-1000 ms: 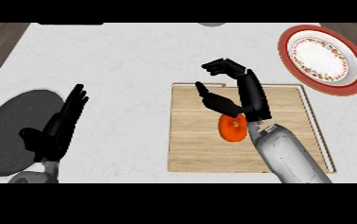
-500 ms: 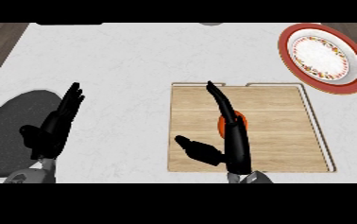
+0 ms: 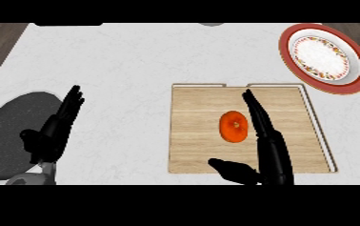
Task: Pick the squash from the tray and place it in the plate
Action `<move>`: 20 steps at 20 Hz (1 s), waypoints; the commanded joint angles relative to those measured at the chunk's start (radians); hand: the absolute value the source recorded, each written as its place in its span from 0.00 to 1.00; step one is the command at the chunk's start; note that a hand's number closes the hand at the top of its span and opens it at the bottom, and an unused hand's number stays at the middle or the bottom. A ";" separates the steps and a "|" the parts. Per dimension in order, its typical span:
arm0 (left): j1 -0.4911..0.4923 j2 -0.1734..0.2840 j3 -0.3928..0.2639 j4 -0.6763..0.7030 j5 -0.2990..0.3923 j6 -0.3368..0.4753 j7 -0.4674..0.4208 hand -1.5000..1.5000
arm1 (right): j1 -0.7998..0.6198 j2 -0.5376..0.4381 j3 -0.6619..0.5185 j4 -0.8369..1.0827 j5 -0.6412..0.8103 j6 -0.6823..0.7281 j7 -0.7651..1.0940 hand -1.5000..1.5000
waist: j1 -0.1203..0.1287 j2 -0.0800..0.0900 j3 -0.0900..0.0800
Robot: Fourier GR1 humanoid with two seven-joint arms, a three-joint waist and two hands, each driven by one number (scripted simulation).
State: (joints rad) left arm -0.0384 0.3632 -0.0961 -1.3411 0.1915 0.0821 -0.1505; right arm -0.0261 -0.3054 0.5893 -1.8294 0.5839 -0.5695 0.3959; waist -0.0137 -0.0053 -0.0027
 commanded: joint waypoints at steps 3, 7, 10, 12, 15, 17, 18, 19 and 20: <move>-0.026 0.003 0.004 0.022 -0.015 -0.007 0.002 0.50 | 0.030 -0.154 0.021 -0.138 0.069 0.282 0.278 0.00 | -0.005 0.001 0.000; -0.039 -0.050 -0.018 -0.009 -0.038 0.033 0.029 0.50 | -0.070 -0.119 -0.014 -0.234 0.026 0.465 0.488 0.00 | 0.010 0.003 0.002; 0.009 -0.042 0.007 0.079 -0.032 -0.036 -0.092 0.50 | -0.113 -0.081 -0.033 -0.255 0.003 0.556 0.592 0.00 | 0.013 0.005 0.001; 0.021 -0.003 0.017 -0.049 -0.015 -0.040 0.016 0.50 | -0.153 -0.057 -0.038 -0.233 0.013 0.612 0.671 0.00 | 0.021 0.003 0.002; 0.044 -0.026 0.016 -0.093 -0.042 -0.027 0.038 0.50 | -0.115 -0.050 -0.082 -0.204 0.003 0.636 0.615 0.00 | 0.018 0.004 0.003; -0.070 -0.071 0.014 0.039 -0.060 -0.015 0.034 0.50 | -0.094 -0.057 -0.071 -0.127 0.041 0.617 0.560 0.00 | 0.011 0.006 0.003; 0.030 -0.023 0.027 -0.030 -0.034 -0.056 0.006 0.50 | -0.174 -0.016 -0.028 -0.106 0.050 0.686 0.676 0.00 | 0.023 0.005 0.002; -0.019 -0.020 0.052 0.015 -0.033 -0.057 0.017 0.50 | -0.130 -0.028 -0.027 -0.057 0.069 0.651 0.603 0.00 | 0.017 0.006 0.002; 0.003 -0.061 0.013 -0.055 -0.056 -0.023 0.049 0.50 | -0.172 -0.005 -0.051 -0.085 0.039 0.712 0.658 0.00 | 0.019 0.005 0.003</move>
State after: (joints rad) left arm -0.0483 0.3263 -0.0717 -1.3521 0.1499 0.0485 -0.1307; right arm -0.1597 -0.3381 0.5492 -1.9504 0.6262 0.0501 0.9917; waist 0.0031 -0.0004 -0.0004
